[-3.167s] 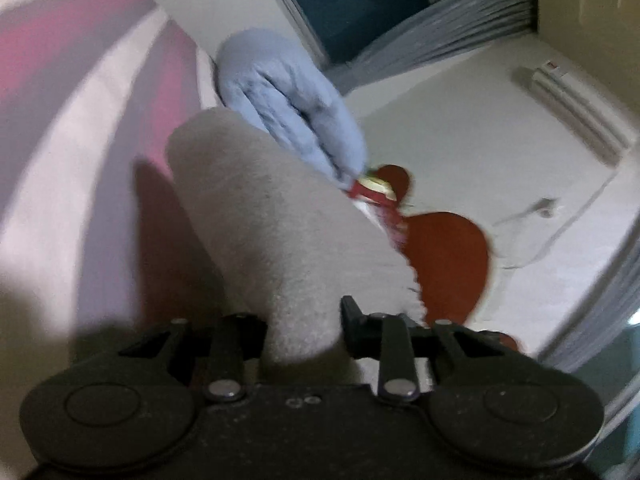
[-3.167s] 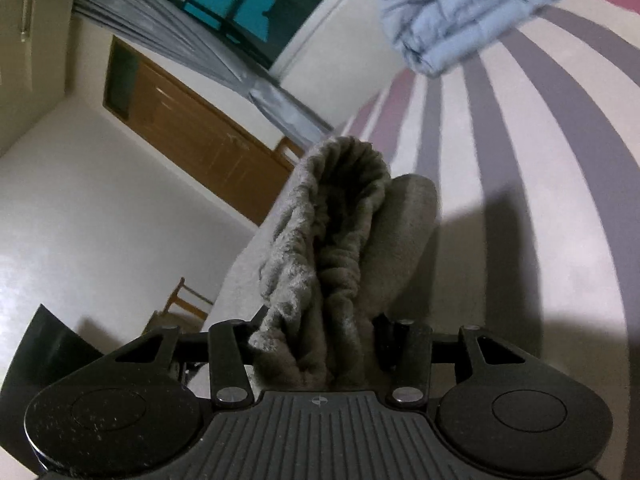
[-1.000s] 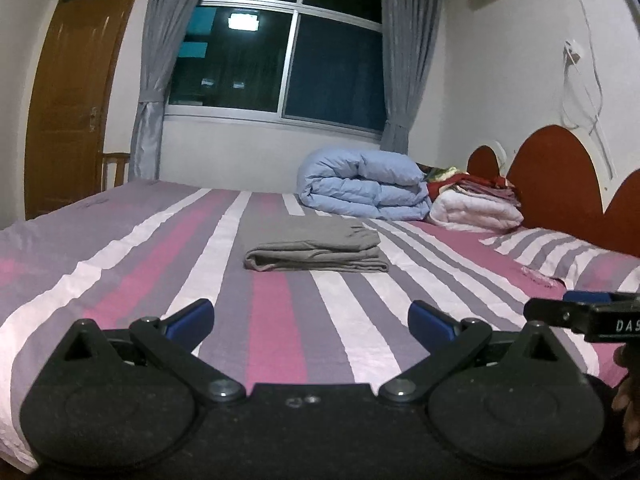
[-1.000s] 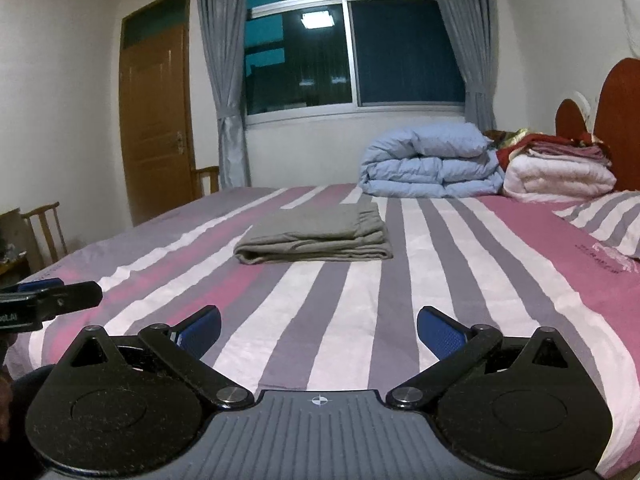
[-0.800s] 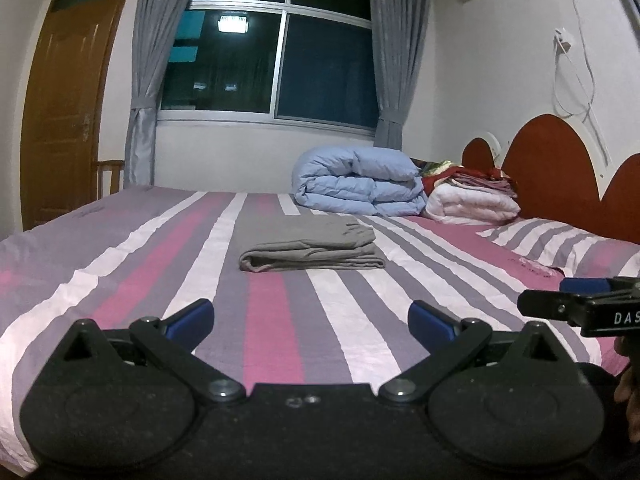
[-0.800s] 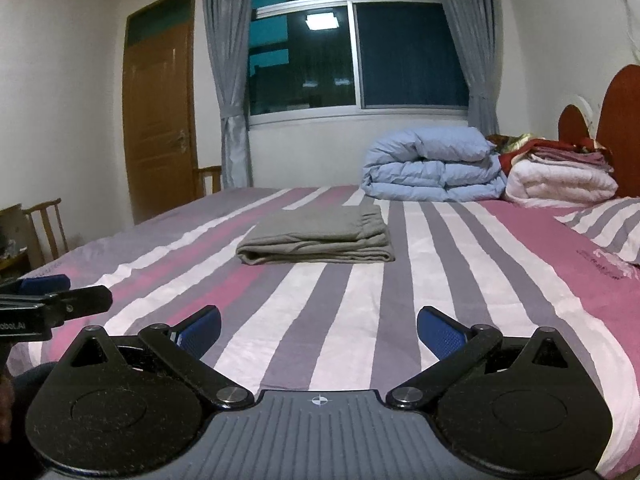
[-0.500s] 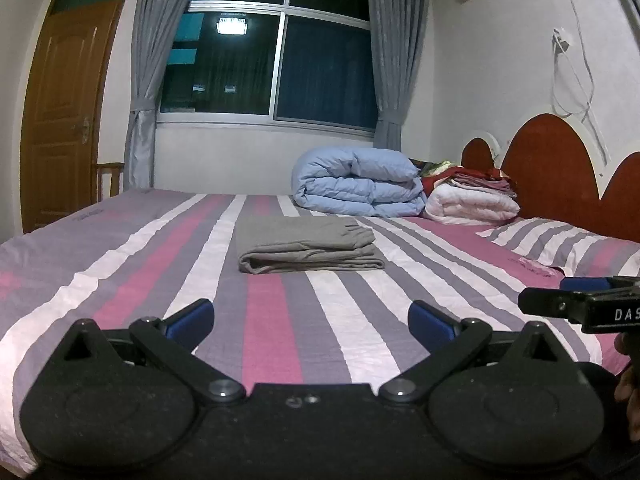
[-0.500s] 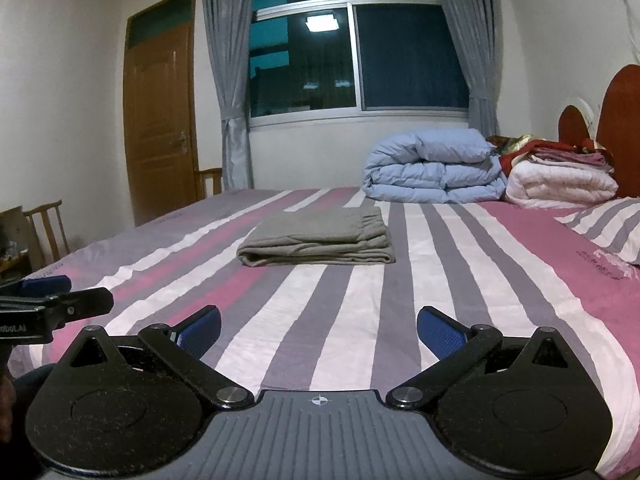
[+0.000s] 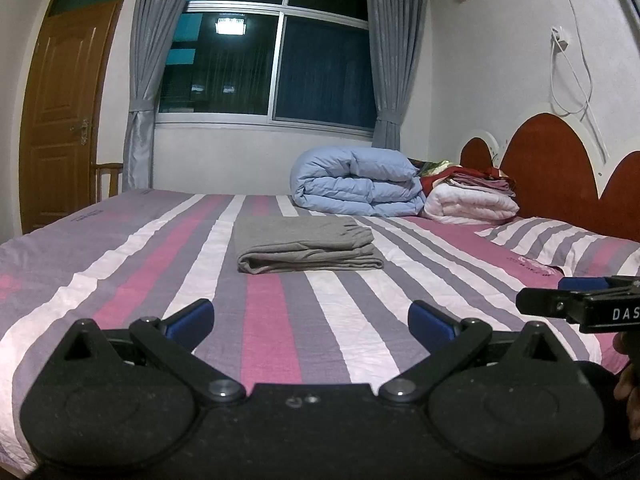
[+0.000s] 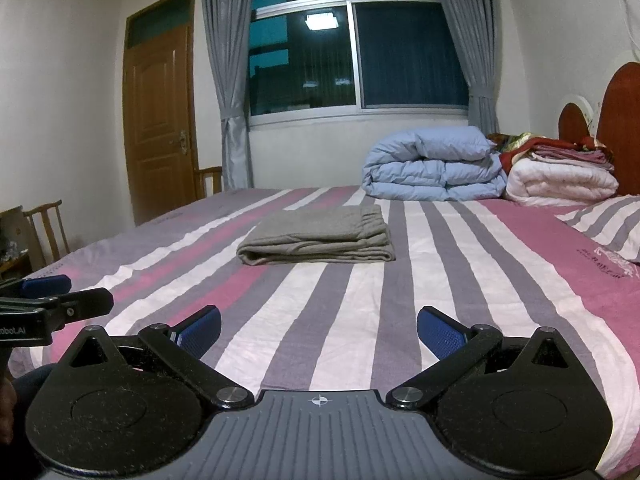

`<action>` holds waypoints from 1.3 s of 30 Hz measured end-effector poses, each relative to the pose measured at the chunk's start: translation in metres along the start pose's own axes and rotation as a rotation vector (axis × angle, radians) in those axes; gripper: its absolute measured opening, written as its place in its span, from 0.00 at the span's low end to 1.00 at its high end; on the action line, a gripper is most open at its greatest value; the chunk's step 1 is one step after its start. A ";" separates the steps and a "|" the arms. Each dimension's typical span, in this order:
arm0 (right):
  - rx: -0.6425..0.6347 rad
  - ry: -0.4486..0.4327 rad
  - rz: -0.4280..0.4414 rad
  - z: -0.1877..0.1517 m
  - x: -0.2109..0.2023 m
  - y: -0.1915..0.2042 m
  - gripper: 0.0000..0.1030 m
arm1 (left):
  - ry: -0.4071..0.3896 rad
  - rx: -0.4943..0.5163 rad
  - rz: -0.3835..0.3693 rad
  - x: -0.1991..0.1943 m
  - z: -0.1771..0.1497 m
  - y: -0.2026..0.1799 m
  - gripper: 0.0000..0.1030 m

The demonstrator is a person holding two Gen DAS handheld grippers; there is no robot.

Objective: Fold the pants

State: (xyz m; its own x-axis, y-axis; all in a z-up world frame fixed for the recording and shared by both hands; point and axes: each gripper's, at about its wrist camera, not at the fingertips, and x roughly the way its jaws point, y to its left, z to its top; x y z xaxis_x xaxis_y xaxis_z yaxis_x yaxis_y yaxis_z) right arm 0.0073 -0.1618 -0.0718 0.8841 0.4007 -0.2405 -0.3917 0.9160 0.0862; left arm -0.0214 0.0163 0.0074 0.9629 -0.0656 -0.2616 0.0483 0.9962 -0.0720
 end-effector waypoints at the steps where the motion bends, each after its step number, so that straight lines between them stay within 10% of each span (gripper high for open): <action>1: 0.000 0.000 0.001 0.000 0.000 -0.001 1.00 | 0.001 0.001 0.001 0.000 0.000 0.000 0.94; 39: 0.005 0.006 0.001 -0.001 -0.003 -0.001 1.00 | 0.000 0.001 -0.001 0.001 0.000 -0.001 0.94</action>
State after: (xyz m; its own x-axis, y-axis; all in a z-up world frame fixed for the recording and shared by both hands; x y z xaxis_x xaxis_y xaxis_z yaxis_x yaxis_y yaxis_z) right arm 0.0045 -0.1640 -0.0715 0.8819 0.4019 -0.2466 -0.3917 0.9156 0.0914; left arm -0.0209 0.0148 0.0075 0.9630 -0.0666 -0.2612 0.0494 0.9962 -0.0715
